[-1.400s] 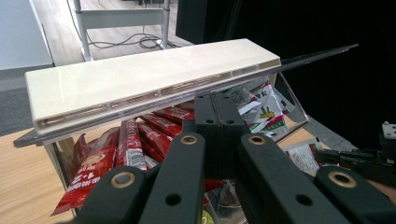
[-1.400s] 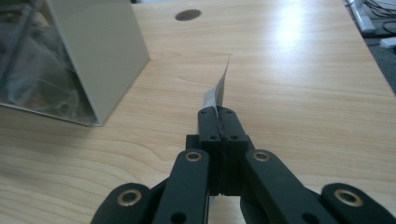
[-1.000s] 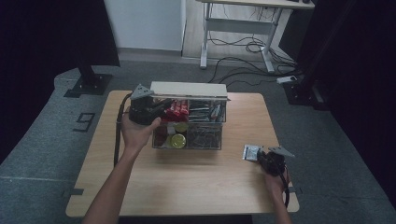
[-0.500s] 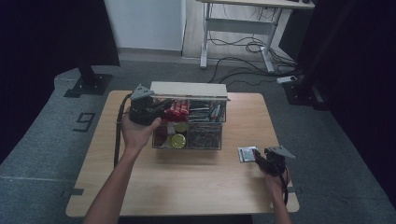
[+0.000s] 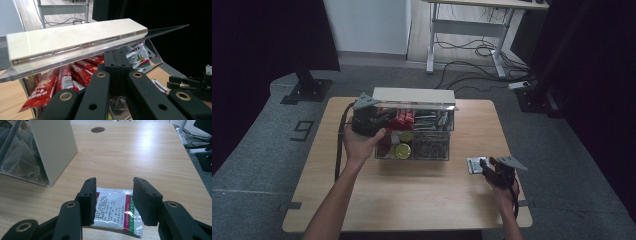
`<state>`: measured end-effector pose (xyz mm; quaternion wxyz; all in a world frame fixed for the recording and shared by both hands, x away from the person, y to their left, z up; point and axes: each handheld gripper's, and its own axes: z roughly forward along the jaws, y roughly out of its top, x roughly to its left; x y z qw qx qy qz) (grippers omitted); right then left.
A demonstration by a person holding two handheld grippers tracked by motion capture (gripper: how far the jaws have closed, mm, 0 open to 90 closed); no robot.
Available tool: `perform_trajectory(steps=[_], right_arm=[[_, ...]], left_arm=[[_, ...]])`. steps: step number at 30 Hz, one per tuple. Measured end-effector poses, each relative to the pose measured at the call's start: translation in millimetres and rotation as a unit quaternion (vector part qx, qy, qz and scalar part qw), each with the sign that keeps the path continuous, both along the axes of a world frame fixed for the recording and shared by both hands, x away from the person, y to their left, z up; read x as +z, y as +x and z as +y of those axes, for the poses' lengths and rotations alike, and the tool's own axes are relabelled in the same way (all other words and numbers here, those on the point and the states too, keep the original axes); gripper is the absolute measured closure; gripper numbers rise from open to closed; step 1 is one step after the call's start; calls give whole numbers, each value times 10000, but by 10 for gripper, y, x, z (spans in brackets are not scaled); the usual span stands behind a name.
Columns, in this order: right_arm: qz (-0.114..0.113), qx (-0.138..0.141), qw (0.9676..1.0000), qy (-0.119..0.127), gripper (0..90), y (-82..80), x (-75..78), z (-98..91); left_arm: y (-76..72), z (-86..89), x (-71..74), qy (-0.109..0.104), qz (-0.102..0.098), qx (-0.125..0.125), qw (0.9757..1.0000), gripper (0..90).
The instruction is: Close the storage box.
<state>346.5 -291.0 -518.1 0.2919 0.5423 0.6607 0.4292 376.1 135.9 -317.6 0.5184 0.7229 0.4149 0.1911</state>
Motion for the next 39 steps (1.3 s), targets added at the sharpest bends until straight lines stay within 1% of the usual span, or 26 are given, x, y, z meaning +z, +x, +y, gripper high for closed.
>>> perform_trajectory(steps=[14, 22, 23, 28, 39], right_arm=[[62, 0, 10000, 45, 546, -5, -37, -4], [120, -34, 9999, 88, 547, -9, -66, -24], [131, -25, 9999, 68, 549, -7, -73, -26], [164, -20, 9998, 72, 551, -1, -85, -25], [165, -6, 9998, 53, 555, -1, -90, -29]], left_arm=[[-53, 6, -106, 19, 50, -12, 10000, 900], [-54, 38, -183, -80, 215, -113, 9997, 900], [-61, 43, -187, -47, 211, -92, 9997, 900], [-73, 54, -191, -36, 208, -79, 9997, 900], [-96, 44, -270, 18, 263, -121, 9996, 900]])
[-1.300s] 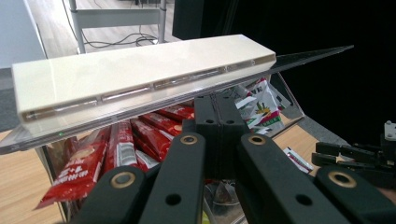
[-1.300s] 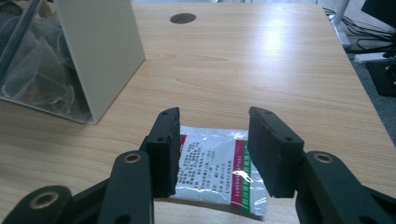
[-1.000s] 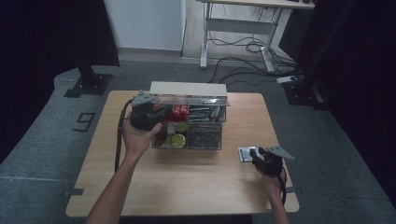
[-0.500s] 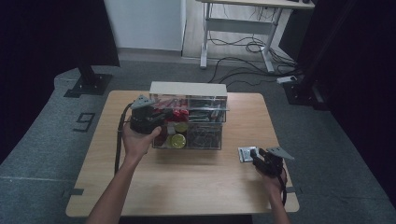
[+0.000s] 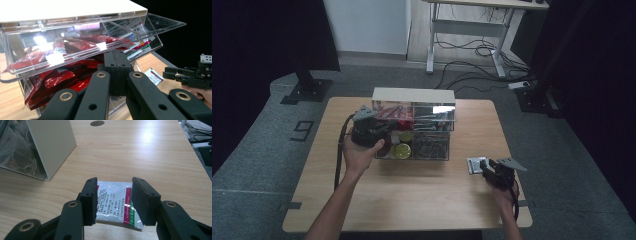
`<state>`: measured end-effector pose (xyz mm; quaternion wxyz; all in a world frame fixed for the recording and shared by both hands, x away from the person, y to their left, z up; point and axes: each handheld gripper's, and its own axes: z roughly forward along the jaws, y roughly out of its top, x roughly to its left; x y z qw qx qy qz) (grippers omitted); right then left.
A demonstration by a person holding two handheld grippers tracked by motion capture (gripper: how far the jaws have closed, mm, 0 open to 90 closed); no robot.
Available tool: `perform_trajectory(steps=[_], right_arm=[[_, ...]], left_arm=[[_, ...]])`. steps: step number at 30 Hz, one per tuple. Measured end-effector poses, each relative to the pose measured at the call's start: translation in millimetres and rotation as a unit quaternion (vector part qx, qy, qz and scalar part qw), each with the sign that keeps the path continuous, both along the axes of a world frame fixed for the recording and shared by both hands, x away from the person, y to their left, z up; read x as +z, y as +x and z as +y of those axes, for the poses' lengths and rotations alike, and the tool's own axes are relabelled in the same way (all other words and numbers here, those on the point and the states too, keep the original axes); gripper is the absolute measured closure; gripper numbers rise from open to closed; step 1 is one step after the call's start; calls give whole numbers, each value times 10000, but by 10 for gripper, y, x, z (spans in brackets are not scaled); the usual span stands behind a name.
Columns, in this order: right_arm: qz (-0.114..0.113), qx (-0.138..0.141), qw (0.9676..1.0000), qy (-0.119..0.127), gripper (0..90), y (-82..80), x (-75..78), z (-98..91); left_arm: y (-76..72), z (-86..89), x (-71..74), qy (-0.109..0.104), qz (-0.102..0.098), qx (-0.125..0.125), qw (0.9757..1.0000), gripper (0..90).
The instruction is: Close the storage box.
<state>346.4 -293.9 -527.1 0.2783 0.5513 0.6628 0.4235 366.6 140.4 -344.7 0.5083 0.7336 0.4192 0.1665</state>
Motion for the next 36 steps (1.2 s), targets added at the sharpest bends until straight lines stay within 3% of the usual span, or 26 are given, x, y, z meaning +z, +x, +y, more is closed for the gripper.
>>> perform_trajectory(steps=[14, 36], right_arm=[[25, 16, 10000, -16, 555, 5, -19, 5], [15, 32, 10000, -10, 557, -2, -23, 18]], left_arm=[[-2, -8, -110, 2, 95, -9, 10000, 900], [-113, -4, -187, 82, 21, -30, 10000, 900]])
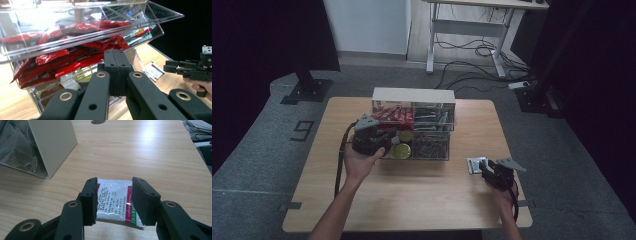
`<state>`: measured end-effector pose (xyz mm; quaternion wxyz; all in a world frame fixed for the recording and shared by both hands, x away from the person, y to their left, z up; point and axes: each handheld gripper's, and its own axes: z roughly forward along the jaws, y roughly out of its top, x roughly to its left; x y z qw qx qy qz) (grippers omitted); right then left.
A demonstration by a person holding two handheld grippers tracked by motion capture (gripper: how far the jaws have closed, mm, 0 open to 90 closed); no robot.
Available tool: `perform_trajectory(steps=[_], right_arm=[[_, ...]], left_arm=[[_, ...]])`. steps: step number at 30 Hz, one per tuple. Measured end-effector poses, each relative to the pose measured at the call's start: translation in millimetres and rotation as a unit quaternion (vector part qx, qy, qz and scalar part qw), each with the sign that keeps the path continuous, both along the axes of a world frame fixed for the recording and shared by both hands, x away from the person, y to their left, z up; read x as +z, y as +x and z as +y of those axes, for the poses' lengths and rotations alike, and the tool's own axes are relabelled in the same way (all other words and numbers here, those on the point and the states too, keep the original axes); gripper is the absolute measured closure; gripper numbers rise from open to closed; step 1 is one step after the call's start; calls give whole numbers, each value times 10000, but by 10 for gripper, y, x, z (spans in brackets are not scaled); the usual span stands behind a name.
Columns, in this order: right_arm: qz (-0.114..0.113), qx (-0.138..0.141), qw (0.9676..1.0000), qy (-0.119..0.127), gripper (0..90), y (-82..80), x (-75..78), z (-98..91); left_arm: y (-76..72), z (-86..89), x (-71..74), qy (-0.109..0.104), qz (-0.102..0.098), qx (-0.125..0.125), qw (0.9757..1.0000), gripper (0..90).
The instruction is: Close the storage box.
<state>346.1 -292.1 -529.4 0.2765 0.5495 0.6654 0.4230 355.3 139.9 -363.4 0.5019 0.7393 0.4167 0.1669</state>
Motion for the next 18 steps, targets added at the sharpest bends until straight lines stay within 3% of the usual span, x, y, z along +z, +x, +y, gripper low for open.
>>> perform_trajectory(steps=[18], right_arm=[[4, 42, 10000, -9, 558, -26, -6, 21]], left_arm=[[-218, 98, -238, -12, -74, 8, 10000, 900]])
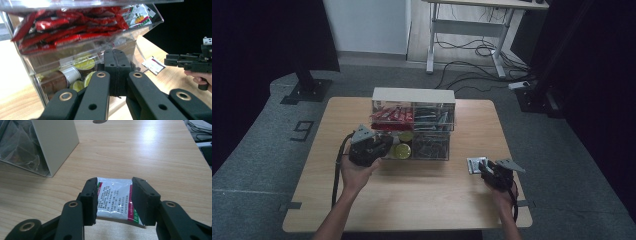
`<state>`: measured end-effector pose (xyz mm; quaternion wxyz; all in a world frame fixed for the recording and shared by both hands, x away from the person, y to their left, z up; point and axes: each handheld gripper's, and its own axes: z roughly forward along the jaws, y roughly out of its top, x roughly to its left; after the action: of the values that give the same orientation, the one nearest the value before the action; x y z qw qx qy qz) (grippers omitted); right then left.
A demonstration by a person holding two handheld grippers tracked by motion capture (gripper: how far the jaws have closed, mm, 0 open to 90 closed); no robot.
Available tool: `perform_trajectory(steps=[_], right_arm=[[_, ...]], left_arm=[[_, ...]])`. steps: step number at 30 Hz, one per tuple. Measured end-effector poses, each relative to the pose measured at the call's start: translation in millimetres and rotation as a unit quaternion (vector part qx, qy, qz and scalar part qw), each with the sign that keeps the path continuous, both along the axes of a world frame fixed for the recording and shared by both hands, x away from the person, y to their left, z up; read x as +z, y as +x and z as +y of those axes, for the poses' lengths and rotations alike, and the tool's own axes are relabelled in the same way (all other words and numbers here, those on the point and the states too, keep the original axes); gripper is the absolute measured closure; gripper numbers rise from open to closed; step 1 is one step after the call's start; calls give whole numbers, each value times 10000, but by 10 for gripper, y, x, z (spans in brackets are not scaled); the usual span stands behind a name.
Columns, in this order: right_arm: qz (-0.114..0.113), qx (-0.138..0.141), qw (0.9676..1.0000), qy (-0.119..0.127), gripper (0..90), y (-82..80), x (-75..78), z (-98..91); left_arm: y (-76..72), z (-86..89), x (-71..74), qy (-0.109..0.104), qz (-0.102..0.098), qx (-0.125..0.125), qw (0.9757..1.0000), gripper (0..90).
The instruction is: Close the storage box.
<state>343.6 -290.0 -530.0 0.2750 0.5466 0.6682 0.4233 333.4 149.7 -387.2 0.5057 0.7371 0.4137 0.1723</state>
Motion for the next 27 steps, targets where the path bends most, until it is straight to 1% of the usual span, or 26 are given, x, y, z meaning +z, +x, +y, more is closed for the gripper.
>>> perform_trajectory(steps=[5, 7, 8, 10, 13, 16, 18, 23, 24, 27], right_arm=[[-51, 78, 10000, -10, 558, -29, 10, 19], [-72, 109, 9999, -1, 558, -39, 17, 24], [-82, 145, 9999, 26, 556, -49, 21, 29], [-94, 172, 9998, 31, 555, -51, 21, 29], [-118, 283, 9995, 42, 550, -67, 22, 41], [-125, 329, 9994, 39, 549, -73, 23, 46], [-143, 410, 9990, 42, 547, -81, 21, 56], [-162, 528, 9985, 33, 543, -97, 9, 63], [-165, 579, 9982, 29, 542, -109, 4, 61], [-164, 623, 9979, 16, 541, -122, 1, 61]], left_arm=[[-62, 54, -94, -30, 31, 20, 10000, 900], [-88, 81, -148, -55, 59, 16, 10000, 900], [-109, 110, -207, -55, 86, 30, 9999, 900], [-115, 123, -232, -55, 106, 30, 9999, 900], [-133, 170, -349, -58, 196, 66, 9998, 900], [-144, 213, -450, -52, 266, 97, 9996, 899], [-150, 250, -534, -67, 346, 110, 9993, 898], [-173, 320, -719, -24, 497, 169, 9986, 894], [-180, 334, -755, 6, 502, 189, 9986, 891], [-200, 371, -854, 6, 550, 183, 9983, 890]])
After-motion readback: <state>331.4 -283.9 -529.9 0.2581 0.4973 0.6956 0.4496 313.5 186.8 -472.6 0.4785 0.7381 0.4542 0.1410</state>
